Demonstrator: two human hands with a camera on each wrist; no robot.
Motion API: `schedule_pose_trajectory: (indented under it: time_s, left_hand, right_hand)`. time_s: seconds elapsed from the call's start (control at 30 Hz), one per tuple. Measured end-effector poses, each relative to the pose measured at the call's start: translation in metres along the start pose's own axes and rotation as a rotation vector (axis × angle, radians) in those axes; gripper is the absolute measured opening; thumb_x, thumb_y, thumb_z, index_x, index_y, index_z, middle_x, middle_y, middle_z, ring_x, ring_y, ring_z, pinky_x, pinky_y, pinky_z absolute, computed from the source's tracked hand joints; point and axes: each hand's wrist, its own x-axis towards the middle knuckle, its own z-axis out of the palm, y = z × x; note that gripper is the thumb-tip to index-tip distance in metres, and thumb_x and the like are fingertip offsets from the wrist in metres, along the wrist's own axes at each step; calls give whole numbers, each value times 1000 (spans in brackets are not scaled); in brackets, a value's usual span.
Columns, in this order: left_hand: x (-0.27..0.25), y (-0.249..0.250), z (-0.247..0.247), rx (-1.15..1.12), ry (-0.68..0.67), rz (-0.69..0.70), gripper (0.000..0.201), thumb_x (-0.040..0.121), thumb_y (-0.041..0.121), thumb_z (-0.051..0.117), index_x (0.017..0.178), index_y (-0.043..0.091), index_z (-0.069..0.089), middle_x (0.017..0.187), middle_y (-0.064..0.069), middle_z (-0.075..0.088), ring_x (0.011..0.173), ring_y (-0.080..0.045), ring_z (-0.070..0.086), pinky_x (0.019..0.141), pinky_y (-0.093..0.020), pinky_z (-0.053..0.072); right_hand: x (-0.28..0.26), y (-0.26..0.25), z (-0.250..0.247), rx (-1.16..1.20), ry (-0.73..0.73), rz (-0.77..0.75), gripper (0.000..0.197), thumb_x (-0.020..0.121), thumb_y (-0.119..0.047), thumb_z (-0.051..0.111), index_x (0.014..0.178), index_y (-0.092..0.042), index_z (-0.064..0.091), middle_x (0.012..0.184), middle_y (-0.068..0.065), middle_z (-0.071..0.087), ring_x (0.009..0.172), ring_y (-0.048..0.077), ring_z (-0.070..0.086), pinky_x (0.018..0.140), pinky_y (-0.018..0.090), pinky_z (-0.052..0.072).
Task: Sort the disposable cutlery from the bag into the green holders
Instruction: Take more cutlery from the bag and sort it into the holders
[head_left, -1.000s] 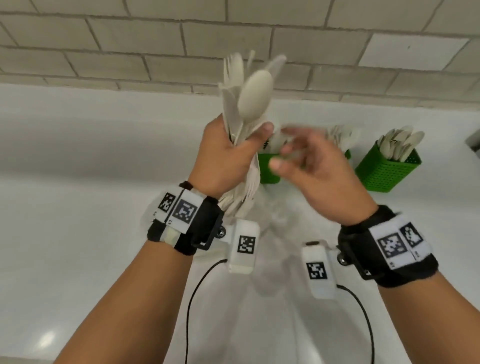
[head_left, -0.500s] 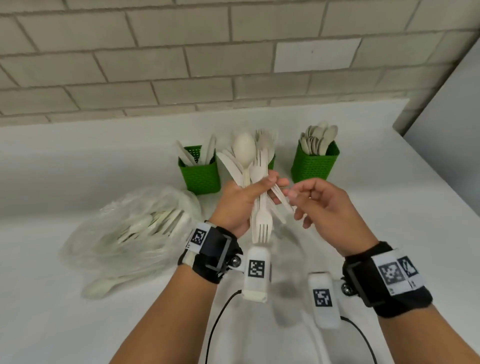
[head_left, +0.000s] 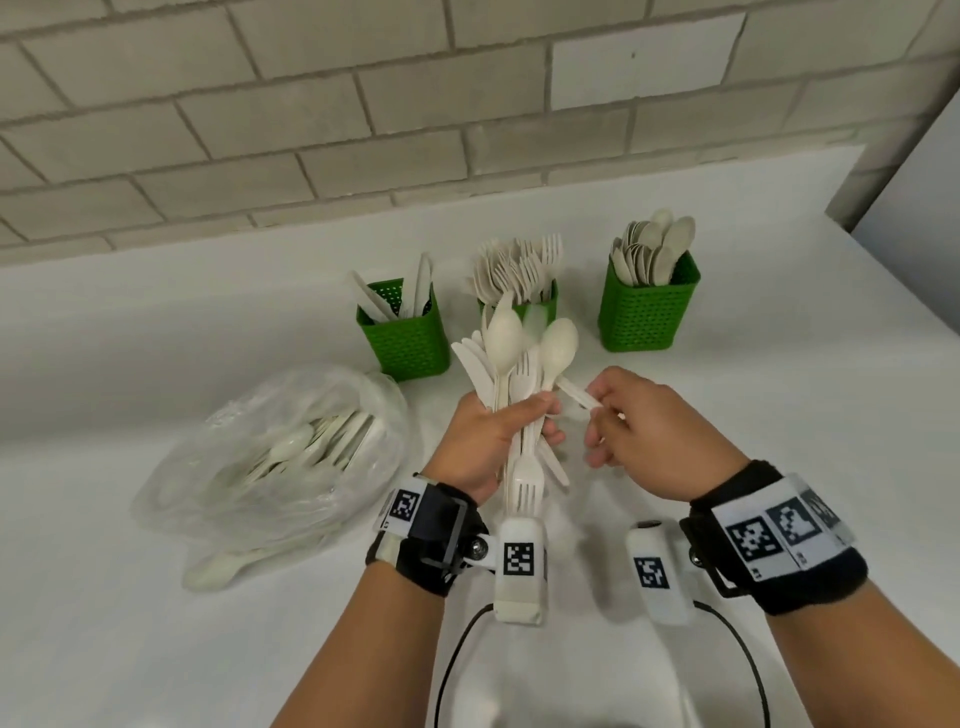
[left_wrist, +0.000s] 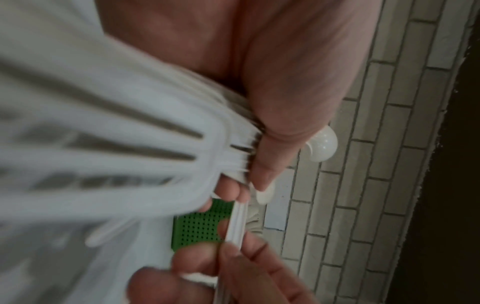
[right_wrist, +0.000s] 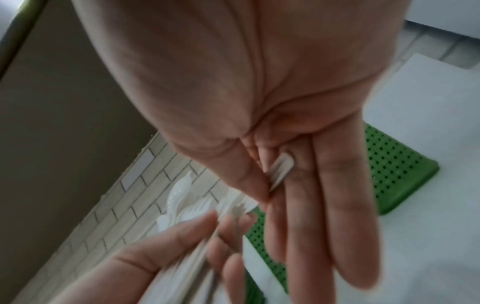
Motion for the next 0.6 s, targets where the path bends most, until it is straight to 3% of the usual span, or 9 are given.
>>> schedule_pose_trajectory:
  time_s: [0.13,0.2,0.27,0.33,0.37,0.43,0.5,0.6]
  left_hand:
    - [0,3,-12,-80,29,15,23,88,6,63,108,-4,65,82,-12,68,66,-19,63,74,-33,58]
    - [2,4,-16,-112,33,30,27,85,8,66,109,-5,64,83,-14,68,69,-21,63,74,-33,57]
    - [4,4,-18,-111,40,41,25,89,5,64,111,-6,63,85,-15,68,70,-22,62,74,-33,56]
    - [3,3,-15,-51,19,51,21,91,4,63,110,-4,65,86,-16,70,70,-22,64,72,-33,57]
    - [2,2,-12,-7,-3,55,18,91,3,63,107,-2,67,86,-16,71,71,-22,66,71,-33,58]
    - [0,1,-4,44,-42,54,13,91,2,62,102,2,69,85,-14,73,70,-22,68,71,-34,60]
    - [-2,1,0,5,-41,41,12,91,2,60,99,0,69,84,-15,74,69,-23,69,70,-34,60]
    - [-2,3,-8,-111,15,15,12,92,3,58,99,-3,66,81,-14,72,67,-20,69,67,-31,59]
  right_hand:
    - [13,7,5,91,21,150,12,99,-12,37,88,-10,42,73,10,62,57,23,62,57,33,48]
    - [20,9,8,222,83,210,17,97,-12,40,80,-11,40,66,4,47,56,19,44,54,31,35]
    - [23,3,10,445,152,221,20,95,-18,50,77,-14,43,60,-3,40,53,12,38,51,28,31]
    - [25,-8,13,532,209,108,18,91,-28,64,78,-16,57,55,-11,52,50,5,48,49,21,40]
    - [28,-12,15,512,230,34,16,89,-29,67,82,-16,65,59,-10,62,55,5,57,54,20,47]
    - [32,-17,20,450,247,-51,15,90,-26,67,85,-12,69,74,4,72,68,15,67,68,32,56]
    - [35,-17,22,463,320,-43,23,96,-27,58,79,-13,65,71,7,68,68,24,65,71,42,56]
    - [40,-18,14,838,477,12,32,104,-22,41,77,-12,55,57,-1,55,53,17,56,59,34,54]
